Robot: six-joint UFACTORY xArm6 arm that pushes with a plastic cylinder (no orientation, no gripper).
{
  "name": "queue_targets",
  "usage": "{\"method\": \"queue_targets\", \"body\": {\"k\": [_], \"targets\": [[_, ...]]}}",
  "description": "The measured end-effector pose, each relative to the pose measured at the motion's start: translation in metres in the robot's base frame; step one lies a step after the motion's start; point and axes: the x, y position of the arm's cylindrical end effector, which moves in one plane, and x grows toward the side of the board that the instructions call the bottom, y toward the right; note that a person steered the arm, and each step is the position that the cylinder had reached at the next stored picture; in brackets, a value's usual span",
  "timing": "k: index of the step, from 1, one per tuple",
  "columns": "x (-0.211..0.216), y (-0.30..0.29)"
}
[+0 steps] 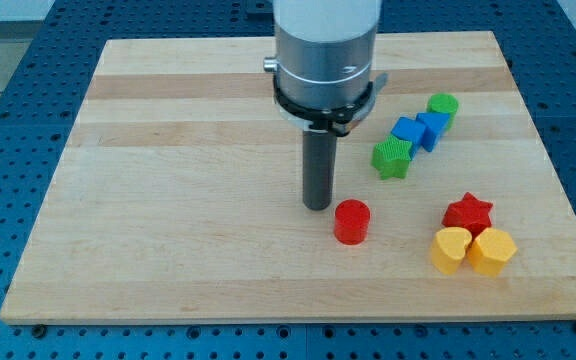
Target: Place the red circle to the left of the red star
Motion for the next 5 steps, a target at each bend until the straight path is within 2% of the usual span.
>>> {"method": "queue_targets", "body": {"k": [1, 3, 5], "targets": [[0.001, -0.004], [0.039, 0.016], [0.036, 0.106]]}}
